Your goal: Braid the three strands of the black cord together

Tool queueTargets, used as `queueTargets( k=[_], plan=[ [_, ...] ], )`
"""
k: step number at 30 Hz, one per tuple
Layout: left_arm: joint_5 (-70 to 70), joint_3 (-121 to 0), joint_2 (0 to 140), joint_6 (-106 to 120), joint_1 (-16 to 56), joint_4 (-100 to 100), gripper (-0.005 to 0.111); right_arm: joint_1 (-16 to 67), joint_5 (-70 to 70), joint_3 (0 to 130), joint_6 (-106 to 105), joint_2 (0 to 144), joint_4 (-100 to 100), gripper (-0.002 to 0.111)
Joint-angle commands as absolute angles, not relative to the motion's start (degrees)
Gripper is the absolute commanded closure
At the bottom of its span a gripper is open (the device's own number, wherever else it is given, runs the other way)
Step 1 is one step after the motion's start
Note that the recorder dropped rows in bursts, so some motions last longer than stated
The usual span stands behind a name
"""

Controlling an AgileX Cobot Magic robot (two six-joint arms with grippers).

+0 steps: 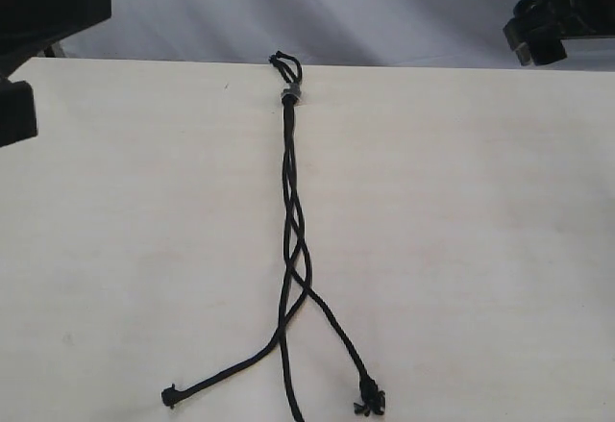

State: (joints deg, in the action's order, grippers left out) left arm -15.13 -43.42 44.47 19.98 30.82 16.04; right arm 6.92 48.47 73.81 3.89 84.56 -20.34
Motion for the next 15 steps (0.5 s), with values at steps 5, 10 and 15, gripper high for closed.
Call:
queueTargets(
  k=[5, 10, 15],
  plan=[
    [-15.08, -43.11, 43.26, 19.68, 30.7, 16.37, 0.107, 6.97, 48.05, 73.83, 3.78, 84.29, -20.38, 0.024],
    [-15.1, -43.11, 42.92, 19.68, 30.7, 16.37, 0.107, 6.97, 48.05, 73.83, 3.94, 84.29, -20.38, 0.024],
    [-15.19, -41.65, 39.9, 19.68, 30.06, 16.37, 0.107, 6.97, 48.05, 73.83, 3.94, 84.29, -20.38, 0.024]
  ],
)
